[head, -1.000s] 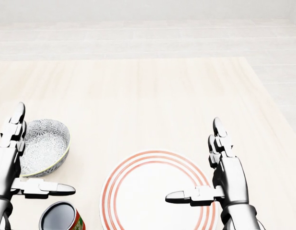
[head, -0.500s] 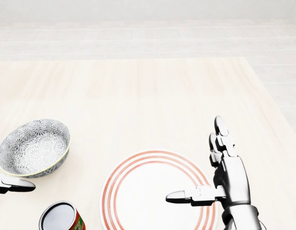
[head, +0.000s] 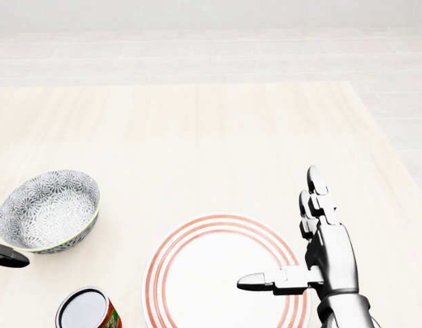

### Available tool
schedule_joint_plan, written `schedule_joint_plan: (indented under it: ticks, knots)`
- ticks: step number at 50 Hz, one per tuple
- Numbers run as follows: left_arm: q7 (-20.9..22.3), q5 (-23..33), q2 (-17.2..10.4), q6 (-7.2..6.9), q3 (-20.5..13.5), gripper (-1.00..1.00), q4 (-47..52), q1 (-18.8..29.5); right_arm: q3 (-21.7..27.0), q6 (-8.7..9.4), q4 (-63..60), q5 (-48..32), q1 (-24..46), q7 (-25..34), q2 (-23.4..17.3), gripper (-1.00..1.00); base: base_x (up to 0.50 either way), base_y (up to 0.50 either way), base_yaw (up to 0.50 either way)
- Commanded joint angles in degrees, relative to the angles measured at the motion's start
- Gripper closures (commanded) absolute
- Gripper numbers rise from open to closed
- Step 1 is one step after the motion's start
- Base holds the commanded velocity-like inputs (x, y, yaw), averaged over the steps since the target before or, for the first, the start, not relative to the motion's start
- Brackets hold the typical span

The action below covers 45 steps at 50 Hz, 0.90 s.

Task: Put the bowl on the plate.

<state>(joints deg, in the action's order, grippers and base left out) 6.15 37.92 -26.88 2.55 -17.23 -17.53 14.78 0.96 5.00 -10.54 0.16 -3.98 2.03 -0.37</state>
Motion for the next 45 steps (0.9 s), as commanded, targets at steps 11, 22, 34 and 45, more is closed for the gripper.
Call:
schedule_joint_plan:
  ticks: [11,22,34,45]
  knots:
    - [-5.9,10.7,-0.3,2.45,5.5,-1.0,-9.9,4.6,-0.2,-0.9,1.5,0.2,-0.5,-0.1,0.1,-1.0,0.0,0.0,0.0]
    - [-8.7,12.8,0.2,2.45,6.9,-1.0,-15.7,6.1,-0.2,0.0,0.0,0.3,-0.6,-0.1,-0.1,-1.0,0.0,0.0,0.0]
    - [-11.9,13.1,0.1,2.45,8.4,-1.0,-22.0,8.1,-0.1,0.0,-0.4,0.0,-1.1,0.0,0.0,-1.0,0.0,0.0,0.0]
    - [-15.1,14.8,0.5,2.45,10.5,-1.0,-27.1,9.8,-0.3,0.0,-0.9,0.0,-1.6,-0.2,0.1,-1.0,0.0,0.0,0.0]
